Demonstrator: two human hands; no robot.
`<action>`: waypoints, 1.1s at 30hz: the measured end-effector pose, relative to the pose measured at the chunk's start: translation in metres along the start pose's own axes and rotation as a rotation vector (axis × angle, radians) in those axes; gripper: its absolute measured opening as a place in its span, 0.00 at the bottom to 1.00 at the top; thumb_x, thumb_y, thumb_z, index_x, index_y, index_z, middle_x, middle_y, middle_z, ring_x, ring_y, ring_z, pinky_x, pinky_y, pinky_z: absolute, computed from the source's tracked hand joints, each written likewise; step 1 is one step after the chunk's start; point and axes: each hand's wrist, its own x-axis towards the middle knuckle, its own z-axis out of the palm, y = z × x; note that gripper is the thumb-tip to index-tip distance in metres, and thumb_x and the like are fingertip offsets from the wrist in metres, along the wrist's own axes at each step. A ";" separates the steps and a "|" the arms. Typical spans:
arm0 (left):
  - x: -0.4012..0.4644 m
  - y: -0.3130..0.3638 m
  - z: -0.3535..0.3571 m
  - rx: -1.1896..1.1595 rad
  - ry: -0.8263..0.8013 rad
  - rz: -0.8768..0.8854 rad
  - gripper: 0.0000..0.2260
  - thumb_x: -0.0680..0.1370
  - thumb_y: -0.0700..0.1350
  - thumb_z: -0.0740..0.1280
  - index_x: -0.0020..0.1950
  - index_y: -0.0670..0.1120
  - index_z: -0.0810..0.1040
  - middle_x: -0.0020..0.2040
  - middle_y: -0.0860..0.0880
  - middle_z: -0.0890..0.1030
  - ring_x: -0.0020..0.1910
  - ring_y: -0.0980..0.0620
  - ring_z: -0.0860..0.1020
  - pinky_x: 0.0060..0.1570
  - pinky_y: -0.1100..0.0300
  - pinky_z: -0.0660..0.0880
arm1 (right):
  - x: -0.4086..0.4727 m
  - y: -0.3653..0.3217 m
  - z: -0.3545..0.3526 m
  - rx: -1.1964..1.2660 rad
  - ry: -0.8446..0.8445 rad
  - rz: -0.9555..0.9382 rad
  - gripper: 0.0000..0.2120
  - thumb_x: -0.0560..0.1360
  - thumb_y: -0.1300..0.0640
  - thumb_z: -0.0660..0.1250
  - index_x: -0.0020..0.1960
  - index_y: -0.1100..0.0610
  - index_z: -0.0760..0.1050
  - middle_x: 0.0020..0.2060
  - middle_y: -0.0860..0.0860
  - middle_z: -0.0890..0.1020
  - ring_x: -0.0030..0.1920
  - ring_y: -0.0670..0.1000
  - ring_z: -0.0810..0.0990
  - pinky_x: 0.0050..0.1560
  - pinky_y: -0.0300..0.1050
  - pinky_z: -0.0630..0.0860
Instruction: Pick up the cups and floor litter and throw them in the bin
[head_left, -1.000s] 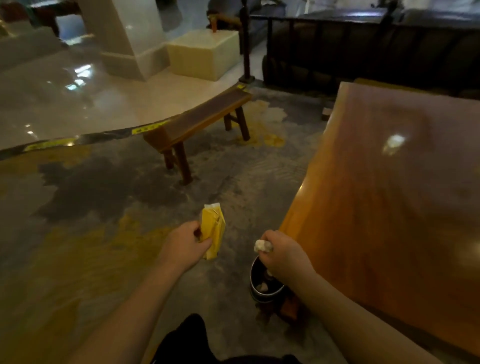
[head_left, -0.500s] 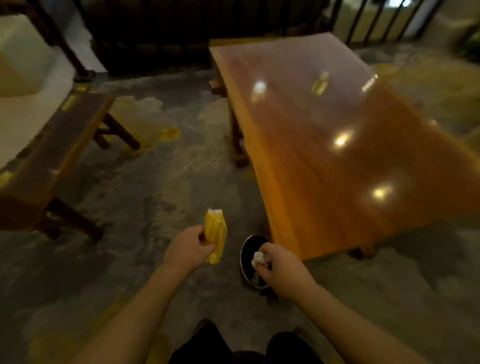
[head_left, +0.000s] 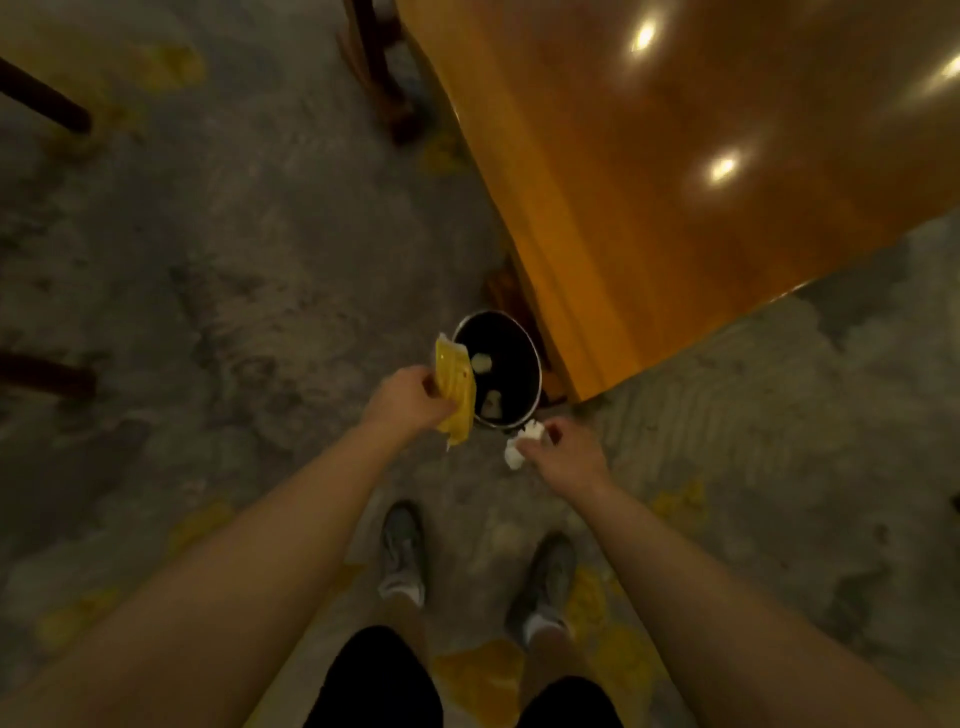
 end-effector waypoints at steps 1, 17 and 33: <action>0.017 -0.005 0.016 -0.017 -0.030 -0.023 0.15 0.69 0.50 0.75 0.51 0.45 0.83 0.46 0.43 0.85 0.48 0.45 0.83 0.49 0.48 0.79 | 0.014 0.011 0.007 0.044 0.000 0.047 0.10 0.69 0.50 0.74 0.47 0.49 0.75 0.47 0.53 0.81 0.49 0.56 0.81 0.45 0.50 0.77; 0.204 -0.069 0.149 -0.062 -0.011 -0.015 0.30 0.70 0.50 0.75 0.70 0.47 0.70 0.60 0.44 0.79 0.56 0.42 0.79 0.51 0.50 0.78 | 0.214 0.081 0.080 0.330 0.097 0.312 0.20 0.69 0.57 0.77 0.59 0.56 0.78 0.53 0.57 0.84 0.52 0.59 0.83 0.55 0.57 0.81; 0.112 -0.080 0.070 0.207 0.056 0.311 0.08 0.75 0.51 0.70 0.50 0.48 0.81 0.49 0.45 0.84 0.50 0.41 0.81 0.43 0.56 0.71 | 0.129 0.014 0.084 -0.333 0.008 -0.303 0.07 0.76 0.49 0.68 0.52 0.48 0.76 0.46 0.46 0.81 0.46 0.48 0.80 0.45 0.45 0.75</action>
